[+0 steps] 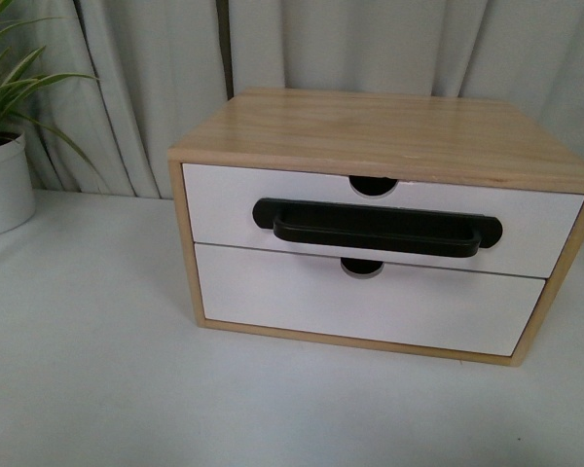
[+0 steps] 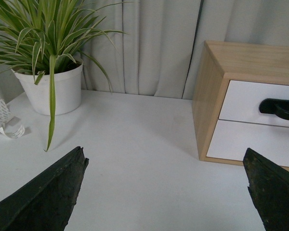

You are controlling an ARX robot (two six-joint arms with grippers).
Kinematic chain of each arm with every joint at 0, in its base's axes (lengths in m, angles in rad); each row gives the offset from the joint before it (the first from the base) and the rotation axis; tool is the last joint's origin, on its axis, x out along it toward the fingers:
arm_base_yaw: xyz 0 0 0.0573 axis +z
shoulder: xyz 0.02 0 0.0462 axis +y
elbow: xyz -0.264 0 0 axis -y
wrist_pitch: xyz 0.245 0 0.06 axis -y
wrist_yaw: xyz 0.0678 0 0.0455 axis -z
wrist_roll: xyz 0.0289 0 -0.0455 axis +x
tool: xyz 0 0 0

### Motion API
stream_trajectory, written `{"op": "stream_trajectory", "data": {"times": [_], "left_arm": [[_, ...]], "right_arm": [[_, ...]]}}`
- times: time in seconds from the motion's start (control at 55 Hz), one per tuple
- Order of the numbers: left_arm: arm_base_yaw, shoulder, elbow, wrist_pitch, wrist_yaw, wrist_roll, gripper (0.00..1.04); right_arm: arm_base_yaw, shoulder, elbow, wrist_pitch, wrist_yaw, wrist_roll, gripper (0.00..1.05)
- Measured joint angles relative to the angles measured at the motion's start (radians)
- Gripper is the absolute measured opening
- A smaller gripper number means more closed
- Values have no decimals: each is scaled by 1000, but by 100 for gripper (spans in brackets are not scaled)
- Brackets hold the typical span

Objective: Pull drawer

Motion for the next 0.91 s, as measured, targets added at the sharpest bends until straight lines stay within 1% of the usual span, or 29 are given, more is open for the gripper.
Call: {"op": "stream_trajectory", "data": {"times": [0.909], "left_arm": [[0,0,0,0,0,0,99]], "right_arm": [[0,0,0,0,0,0,96]]}}
